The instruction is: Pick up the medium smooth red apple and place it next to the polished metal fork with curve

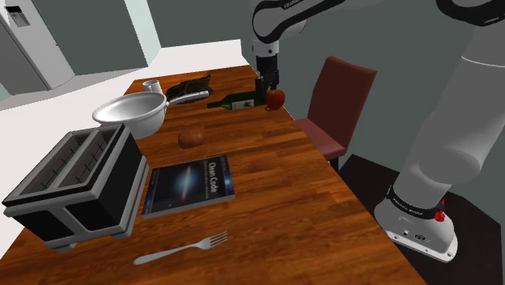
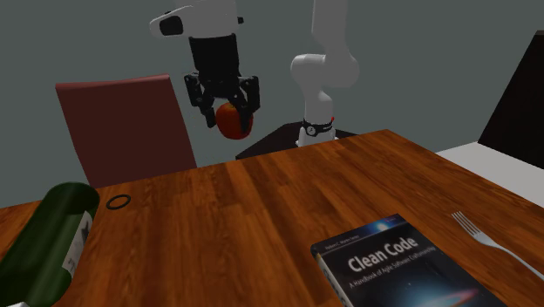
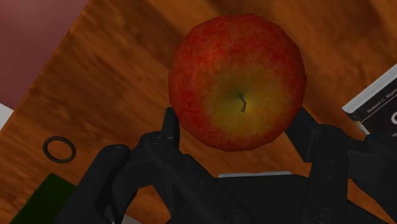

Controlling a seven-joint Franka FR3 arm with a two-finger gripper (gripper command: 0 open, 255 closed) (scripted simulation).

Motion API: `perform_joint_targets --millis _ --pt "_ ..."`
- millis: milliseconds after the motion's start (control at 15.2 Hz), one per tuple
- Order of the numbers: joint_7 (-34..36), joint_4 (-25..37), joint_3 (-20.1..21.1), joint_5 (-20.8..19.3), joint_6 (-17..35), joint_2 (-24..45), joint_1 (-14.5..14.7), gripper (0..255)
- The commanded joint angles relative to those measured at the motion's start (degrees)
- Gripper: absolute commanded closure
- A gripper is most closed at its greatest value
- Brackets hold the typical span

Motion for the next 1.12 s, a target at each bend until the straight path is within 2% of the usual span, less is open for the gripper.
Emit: perform_joint_targets --millis 0,528,1056 --pt "2.36 -2.66 1.16 0.06 0.67 -2.03 1.16 255" --pt "12.21 -10.76 6.81 1.39 1.94 -9.20 5.95 255" --pt "22.54 -14.70 13.33 3.83 2.55 -13.11 10.92 255"
